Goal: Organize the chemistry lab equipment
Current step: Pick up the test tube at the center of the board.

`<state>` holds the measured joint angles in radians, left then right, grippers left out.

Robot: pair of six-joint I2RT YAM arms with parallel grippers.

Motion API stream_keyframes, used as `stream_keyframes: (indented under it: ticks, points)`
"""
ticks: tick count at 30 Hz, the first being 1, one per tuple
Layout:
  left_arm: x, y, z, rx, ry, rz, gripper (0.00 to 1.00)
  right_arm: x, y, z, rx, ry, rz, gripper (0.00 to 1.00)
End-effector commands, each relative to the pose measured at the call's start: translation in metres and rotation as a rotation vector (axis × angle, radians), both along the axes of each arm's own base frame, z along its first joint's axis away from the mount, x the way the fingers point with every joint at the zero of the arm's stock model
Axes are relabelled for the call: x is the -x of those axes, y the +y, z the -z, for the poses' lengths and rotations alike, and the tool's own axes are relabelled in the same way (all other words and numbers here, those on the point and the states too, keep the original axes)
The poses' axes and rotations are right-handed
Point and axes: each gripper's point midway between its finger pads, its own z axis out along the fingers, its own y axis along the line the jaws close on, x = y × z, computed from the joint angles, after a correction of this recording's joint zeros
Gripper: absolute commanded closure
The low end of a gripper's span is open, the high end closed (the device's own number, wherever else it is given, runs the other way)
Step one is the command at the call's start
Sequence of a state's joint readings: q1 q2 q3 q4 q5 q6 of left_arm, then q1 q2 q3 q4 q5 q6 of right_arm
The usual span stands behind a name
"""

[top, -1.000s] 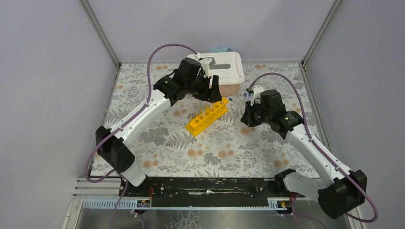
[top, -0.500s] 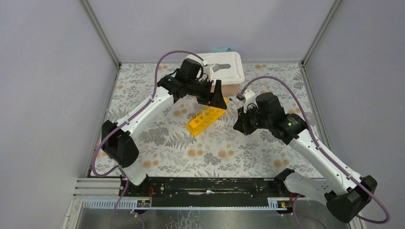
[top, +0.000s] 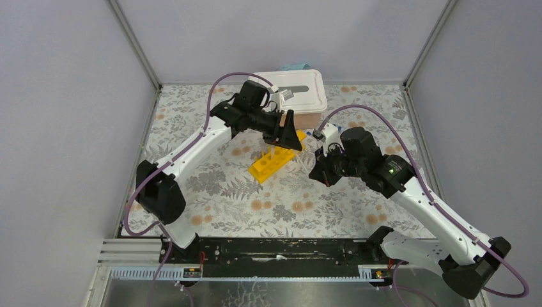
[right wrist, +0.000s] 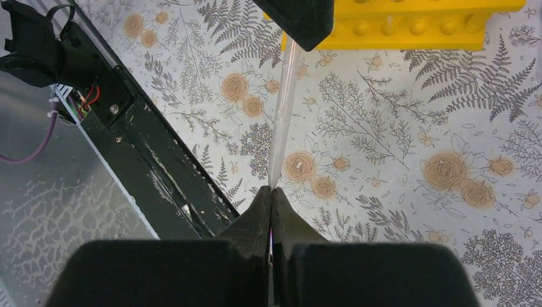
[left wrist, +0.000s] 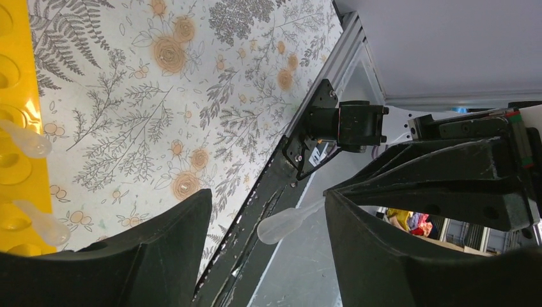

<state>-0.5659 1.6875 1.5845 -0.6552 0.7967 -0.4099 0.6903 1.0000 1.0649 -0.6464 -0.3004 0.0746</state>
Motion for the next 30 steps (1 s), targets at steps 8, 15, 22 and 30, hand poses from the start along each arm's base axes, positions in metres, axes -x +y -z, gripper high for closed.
stream_keyframes:
  ticks: [8,15,22,30]
  points:
    - [0.018,0.000,-0.010,0.073,0.033,0.089,0.35,0.003,0.006,-0.019,-0.029,-0.052,-0.046,1.00]
    - [0.025,0.001,-0.011,0.097,0.047,0.130,0.41,0.003,0.009,-0.016,-0.026,-0.046,-0.059,1.00]
    - [0.025,0.004,-0.010,0.111,0.058,0.142,0.50,0.003,0.010,-0.012,-0.018,-0.040,-0.071,1.00]
    - [0.020,0.007,-0.011,0.138,0.063,0.142,0.60,0.002,0.010,-0.009,-0.011,-0.040,-0.073,1.00]
